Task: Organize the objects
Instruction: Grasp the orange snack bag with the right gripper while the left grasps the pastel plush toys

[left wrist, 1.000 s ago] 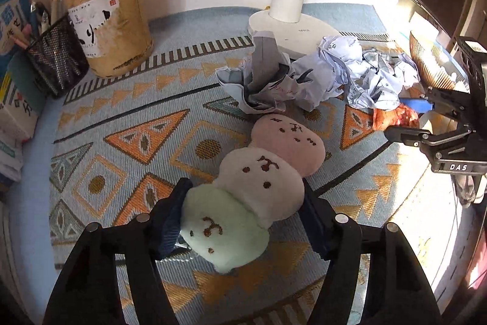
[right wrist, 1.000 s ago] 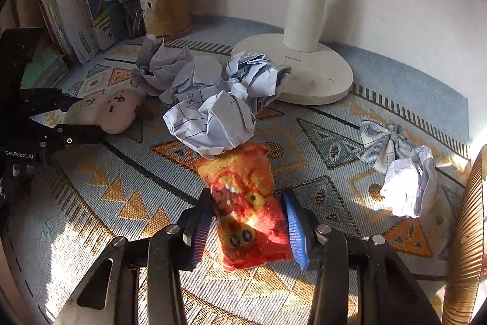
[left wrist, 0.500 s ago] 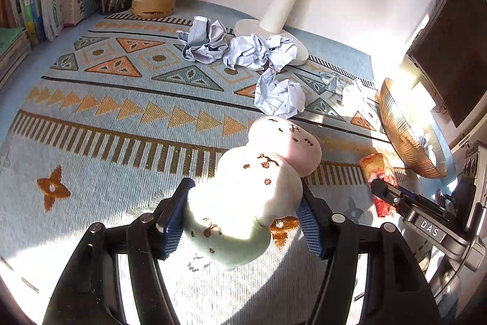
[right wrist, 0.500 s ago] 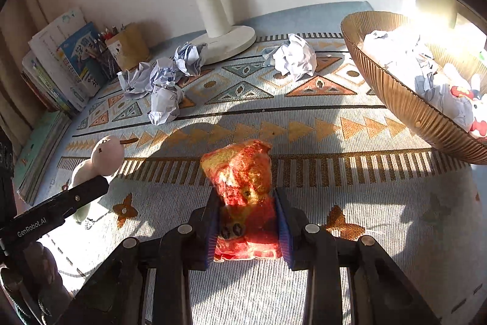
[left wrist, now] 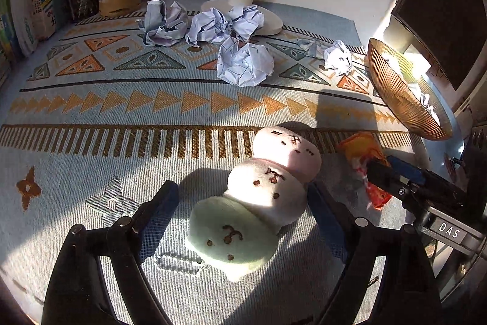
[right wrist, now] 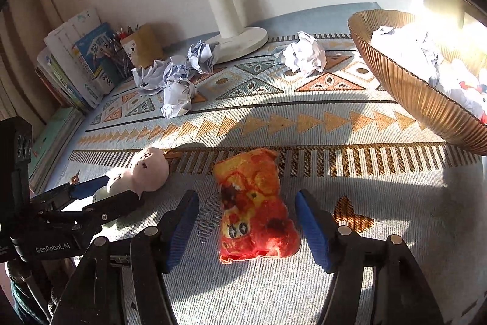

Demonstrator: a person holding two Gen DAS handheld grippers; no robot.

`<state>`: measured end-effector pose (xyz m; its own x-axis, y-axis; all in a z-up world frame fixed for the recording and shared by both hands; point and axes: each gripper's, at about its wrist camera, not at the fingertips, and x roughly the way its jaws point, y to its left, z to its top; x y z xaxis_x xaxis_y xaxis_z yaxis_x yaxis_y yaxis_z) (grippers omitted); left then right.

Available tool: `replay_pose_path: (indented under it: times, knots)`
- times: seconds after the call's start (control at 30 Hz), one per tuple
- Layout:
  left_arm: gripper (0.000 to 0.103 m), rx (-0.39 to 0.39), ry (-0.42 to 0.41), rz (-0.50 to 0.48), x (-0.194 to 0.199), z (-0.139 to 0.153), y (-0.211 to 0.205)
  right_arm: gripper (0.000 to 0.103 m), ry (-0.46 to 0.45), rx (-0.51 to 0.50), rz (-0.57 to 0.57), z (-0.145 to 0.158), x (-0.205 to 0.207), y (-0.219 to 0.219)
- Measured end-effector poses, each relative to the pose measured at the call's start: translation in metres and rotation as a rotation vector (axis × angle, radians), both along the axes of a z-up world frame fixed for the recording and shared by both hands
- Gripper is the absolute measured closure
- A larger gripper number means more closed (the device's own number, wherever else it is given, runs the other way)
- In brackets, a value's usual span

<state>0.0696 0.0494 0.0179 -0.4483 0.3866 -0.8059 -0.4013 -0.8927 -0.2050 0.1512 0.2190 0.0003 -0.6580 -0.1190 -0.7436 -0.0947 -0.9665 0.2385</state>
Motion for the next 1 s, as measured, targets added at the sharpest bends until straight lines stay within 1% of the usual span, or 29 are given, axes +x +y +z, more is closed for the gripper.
replay_pose_path:
  times: [0.07,0.13,0.17,0.2,0.23,0.27,0.3,0.33,0.4,0.47,0.53,0.57,0.63,0.7,0.73,0.77,0.83,0.9,1.0]
  knots:
    - [0.017,-0.035,0.028,-0.042,0.003,0.001,0.007,0.039,-0.01,0.028,0.011,-0.001,-0.002,-0.005]
    - [0.017,-0.055,0.031,-0.105,0.006,-0.002,0.017,0.039,-0.029,0.059,0.017,-0.004,-0.004,-0.009]
    - [0.018,-0.079,0.052,-0.114,0.009,-0.003,0.022,0.039,-0.034,0.072,0.018,-0.004,-0.005,-0.011]
    - [0.018,-0.117,0.065,-0.128,0.013,-0.004,0.029,0.041,-0.034,0.086,0.017,-0.004,-0.005,-0.013]
    - [0.019,-0.148,0.083,-0.135,0.015,-0.005,0.034,0.047,-0.036,0.102,0.012,-0.004,-0.006,-0.014]
    - [0.025,-0.173,0.097,-0.14,0.018,-0.006,0.037,0.056,-0.041,0.123,0.002,-0.005,-0.006,-0.014]
    - [0.034,-0.18,0.113,-0.145,0.02,-0.005,0.039,0.065,-0.04,0.138,-0.01,-0.005,-0.006,-0.015]
    - [0.041,-0.171,0.114,-0.153,0.021,-0.003,0.04,0.066,-0.037,0.139,-0.011,-0.005,-0.006,-0.015]
    - [0.047,-0.157,0.11,-0.147,0.02,-0.002,0.041,0.07,-0.021,0.136,-0.008,-0.002,-0.004,-0.014]
    - [0.049,-0.127,0.116,-0.122,0.017,0.002,0.042,0.07,0.017,0.116,-0.016,0.004,0.0,-0.01]
    - [0.049,-0.076,0.144,-0.089,0.016,0.01,0.043,0.07,0.066,0.101,-0.042,0.014,0.005,-0.005]
    - [0.049,-0.055,0.156,-0.07,0.014,0.014,0.045,0.07,0.075,0.105,-0.057,0.017,0.006,-0.002]
    - [0.049,-0.038,0.184,-0.032,0.01,0.019,0.049,0.07,0.078,0.122,-0.066,0.02,0.004,0.0]
    - [0.049,0.0,0.203,-0.008,0.007,0.021,0.05,0.07,0.078,0.111,-0.062,0.016,0.004,0.001]
    - [0.049,0.022,0.207,0.004,0.006,0.021,0.05,0.07,0.068,0.1,-0.061,0.011,0.003,0.001]
    - [0.049,0.033,0.209,0.019,0.005,0.018,0.05,0.07,0.051,0.12,-0.065,0.008,0.002,-0.002]
    - [0.049,0.001,0.203,0.055,0.003,0.014,0.051,0.07,0.068,0.15,-0.059,0.01,0.002,-0.007]
    - [0.048,0.015,0.207,0.074,0.002,0.014,0.047,0.07,0.068,0.158,-0.043,0.009,0.002,-0.01]
    - [0.048,0.019,0.195,0.105,0.0,0.012,0.043,0.07,0.06,0.146,-0.051,0.007,0.001,-0.007]
